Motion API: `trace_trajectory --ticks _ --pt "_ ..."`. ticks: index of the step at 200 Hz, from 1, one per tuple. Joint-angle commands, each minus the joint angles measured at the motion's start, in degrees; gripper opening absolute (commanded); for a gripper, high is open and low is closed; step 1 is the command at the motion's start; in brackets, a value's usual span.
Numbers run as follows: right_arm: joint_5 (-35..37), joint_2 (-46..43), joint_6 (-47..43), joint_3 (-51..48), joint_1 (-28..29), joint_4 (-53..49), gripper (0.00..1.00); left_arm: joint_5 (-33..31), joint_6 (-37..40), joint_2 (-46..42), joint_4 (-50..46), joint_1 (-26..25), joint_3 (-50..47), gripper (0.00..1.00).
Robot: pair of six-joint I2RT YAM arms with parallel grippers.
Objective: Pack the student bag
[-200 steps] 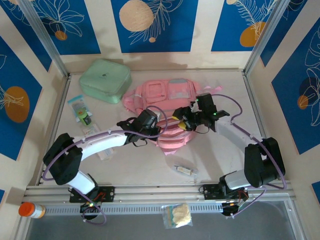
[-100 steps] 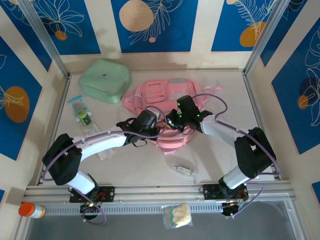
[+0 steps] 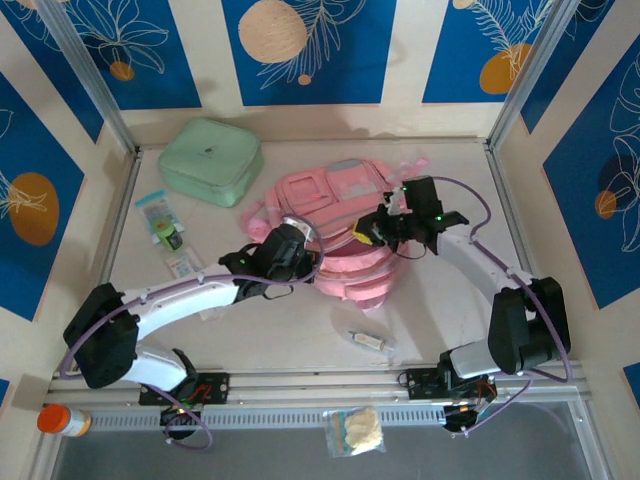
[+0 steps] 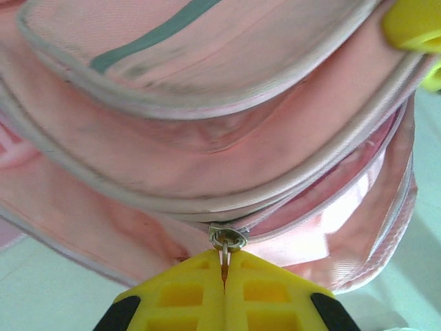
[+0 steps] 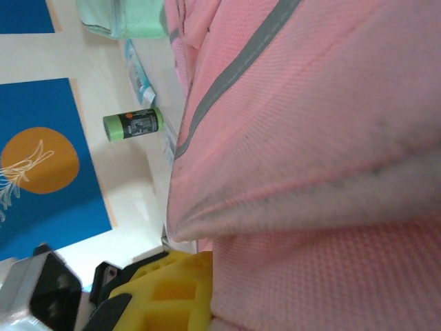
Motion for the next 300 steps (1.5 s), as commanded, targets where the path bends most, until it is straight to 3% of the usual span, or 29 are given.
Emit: trace_trajectory --ticks 1,43,72,112,140,174,210,226,238,261,300 --pt "-4.02 -2.55 -3.43 1.94 -4.27 0.07 0.00 -3.37 3.26 1.15 -4.32 1.92 1.48 0.00" --pt "-7.59 -2.53 -4.10 0.85 -6.18 0.06 0.00 -5.15 13.49 3.79 4.25 6.44 0.95 0.00" --pt "-9.06 -1.68 -5.06 1.55 -6.08 -0.27 0.00 -1.66 21.41 7.42 11.63 10.51 0.32 0.00" --pt "-9.29 -0.87 -5.93 2.06 -5.88 -0.51 0.00 4.68 23.49 8.83 20.83 16.93 -0.35 0.00" --pt "-6.45 -1.33 -4.16 1.68 -4.73 0.53 0.00 8.15 21.80 13.09 15.61 21.94 5.64 0.00" --pt "-0.96 -1.26 1.55 0.43 0.12 8.23 0.00 11.44 21.58 16.60 15.00 22.09 9.24 0.00" --pt "1.92 -1.77 2.60 1.35 2.83 10.04 0.00 10.51 22.99 19.33 8.33 22.36 14.47 0.00" --pt "4.84 -3.15 0.09 2.04 3.25 5.14 0.14 11.33 22.32 18.92 5.65 22.87 15.20 0.00" --pt "5.68 -4.50 -1.09 1.63 2.85 2.28 0.24 12.70 22.07 17.85 3.80 22.98 14.88 0.19" --pt "7.56 -8.42 -3.93 -0.25 2.28 -2.63 0.36 14.85 19.07 13.28 2.69 22.93 10.98 0.31" --pt "14.36 -15.88 -8.56 -3.99 3.11 -13.39 0.55 18.08 10.61 2.66 -0.59 22.98 1.33 0.42"
